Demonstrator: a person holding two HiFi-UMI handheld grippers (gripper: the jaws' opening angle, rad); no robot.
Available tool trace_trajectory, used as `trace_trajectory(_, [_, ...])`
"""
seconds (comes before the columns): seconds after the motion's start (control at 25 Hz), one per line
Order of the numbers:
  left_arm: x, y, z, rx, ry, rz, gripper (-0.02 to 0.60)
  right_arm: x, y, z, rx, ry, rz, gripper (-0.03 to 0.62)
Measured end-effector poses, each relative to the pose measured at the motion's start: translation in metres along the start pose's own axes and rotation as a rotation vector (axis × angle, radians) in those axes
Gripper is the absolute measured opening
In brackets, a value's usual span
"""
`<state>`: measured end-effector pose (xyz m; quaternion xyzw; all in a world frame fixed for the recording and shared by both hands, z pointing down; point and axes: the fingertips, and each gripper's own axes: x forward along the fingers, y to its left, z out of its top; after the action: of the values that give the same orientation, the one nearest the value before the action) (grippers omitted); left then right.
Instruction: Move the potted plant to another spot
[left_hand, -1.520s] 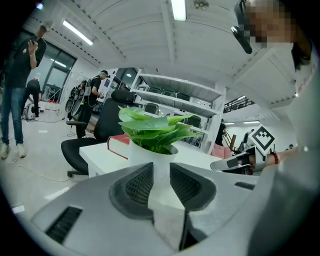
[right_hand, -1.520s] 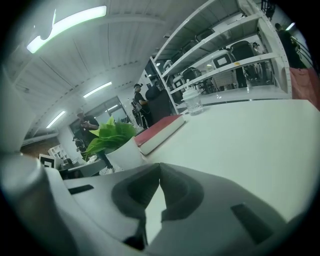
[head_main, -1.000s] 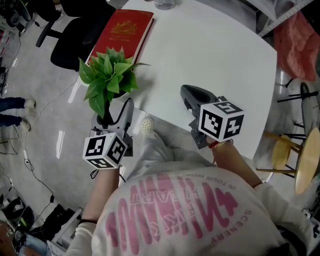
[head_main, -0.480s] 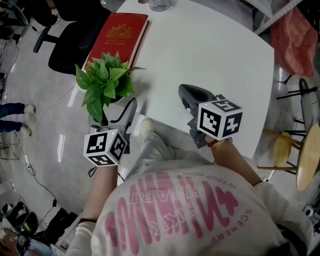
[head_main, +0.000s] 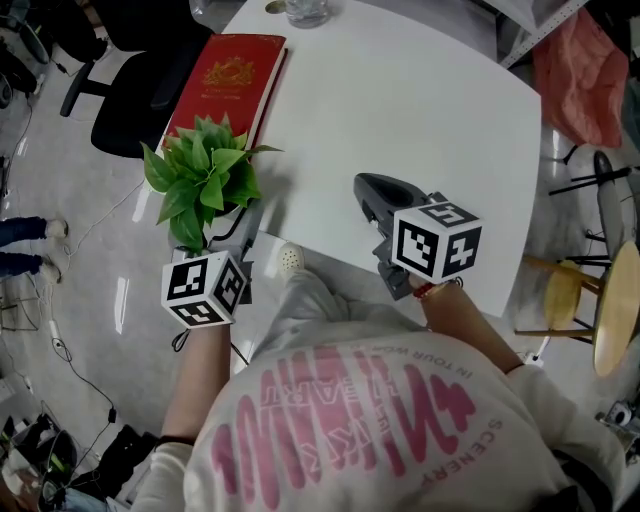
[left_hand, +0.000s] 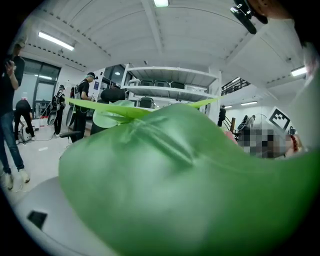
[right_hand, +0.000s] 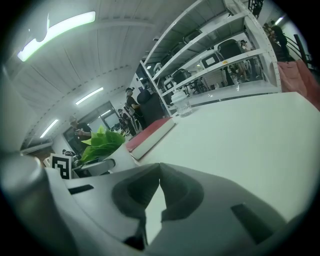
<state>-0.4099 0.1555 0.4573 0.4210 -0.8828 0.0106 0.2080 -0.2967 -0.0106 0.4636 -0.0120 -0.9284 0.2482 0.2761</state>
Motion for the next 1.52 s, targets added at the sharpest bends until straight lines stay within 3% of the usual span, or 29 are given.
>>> trace_trajectory(0.28, [0.004,0.005,-0.002,0.050,0.007,0.011,0.486,0.000,-0.002,0.000,0.010,-0.004,-0.007,0.006])
trace_trajectory(0.68, [0.011,0.008,-0.004,0.046,-0.006,0.029,0.485,0.003,0.002,-0.004,0.005,0.001,-0.010,0.006])
trace_trajectory(1.24, [0.013,-0.008,0.007,0.064,-0.062,-0.063,0.480,0.001,-0.004,-0.004,0.010,-0.001,-0.019,0.006])
trace_trajectory(1.52, [0.012,-0.007,0.014,0.022,-0.066,-0.085,0.479,0.000,-0.002,0.000,0.010,-0.007,-0.016,0.006])
